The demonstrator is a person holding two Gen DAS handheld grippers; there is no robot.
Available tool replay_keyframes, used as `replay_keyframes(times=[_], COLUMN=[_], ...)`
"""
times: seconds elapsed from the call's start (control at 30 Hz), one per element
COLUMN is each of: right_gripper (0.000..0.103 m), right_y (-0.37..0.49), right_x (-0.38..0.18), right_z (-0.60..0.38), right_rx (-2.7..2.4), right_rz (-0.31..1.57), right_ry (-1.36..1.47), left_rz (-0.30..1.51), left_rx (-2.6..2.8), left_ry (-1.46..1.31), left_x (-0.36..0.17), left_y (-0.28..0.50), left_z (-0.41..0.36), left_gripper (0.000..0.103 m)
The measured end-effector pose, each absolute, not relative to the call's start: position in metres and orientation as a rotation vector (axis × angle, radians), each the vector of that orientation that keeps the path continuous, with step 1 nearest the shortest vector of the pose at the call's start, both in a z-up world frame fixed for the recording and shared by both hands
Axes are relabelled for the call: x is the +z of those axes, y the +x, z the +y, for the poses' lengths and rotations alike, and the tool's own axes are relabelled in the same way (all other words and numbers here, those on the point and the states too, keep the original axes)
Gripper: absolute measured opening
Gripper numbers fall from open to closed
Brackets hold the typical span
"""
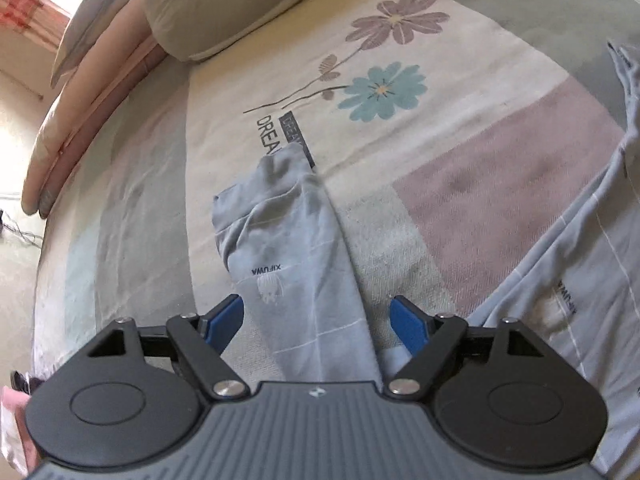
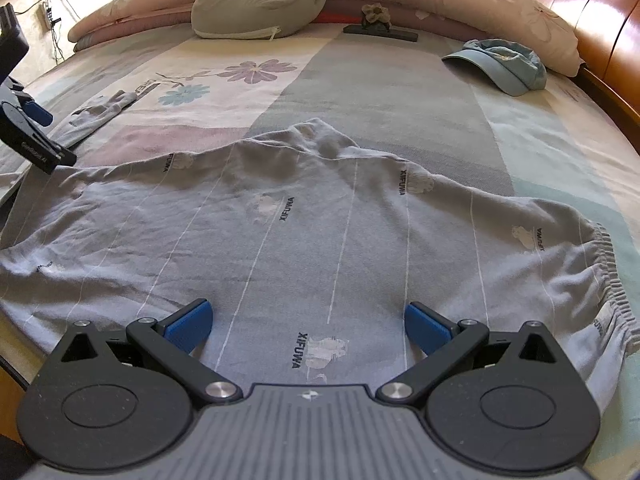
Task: Fold clothes
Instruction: 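Grasp the folded sweatpants leg with the right gripper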
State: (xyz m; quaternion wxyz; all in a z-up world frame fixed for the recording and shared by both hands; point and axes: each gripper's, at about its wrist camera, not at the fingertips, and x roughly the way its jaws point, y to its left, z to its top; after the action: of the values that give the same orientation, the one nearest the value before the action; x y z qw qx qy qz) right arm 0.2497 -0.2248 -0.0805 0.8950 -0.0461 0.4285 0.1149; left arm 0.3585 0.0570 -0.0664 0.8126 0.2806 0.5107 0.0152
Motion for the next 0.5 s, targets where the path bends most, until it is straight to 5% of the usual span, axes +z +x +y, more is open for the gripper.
replay_keyframes(times=[0.3,0.5], right_gripper=[0.103,0.103], right_y=[0.258,0.287], right_x=[-0.074,-0.051], right_z=[-0.227,-0.221], right_rx=[0.273,0.475], right_rz=[0.941,0.953], right_ry=[-0.085,0.167], left_rz=[1.076,1.037], left_rx=[0.010,-0.068], left_ry=[0.494,0.401], left_x=[-0.053,-0.035], left_y=[0.341,0.308], left_z=[0.073,0.096], left_gripper=[0.083,0.083])
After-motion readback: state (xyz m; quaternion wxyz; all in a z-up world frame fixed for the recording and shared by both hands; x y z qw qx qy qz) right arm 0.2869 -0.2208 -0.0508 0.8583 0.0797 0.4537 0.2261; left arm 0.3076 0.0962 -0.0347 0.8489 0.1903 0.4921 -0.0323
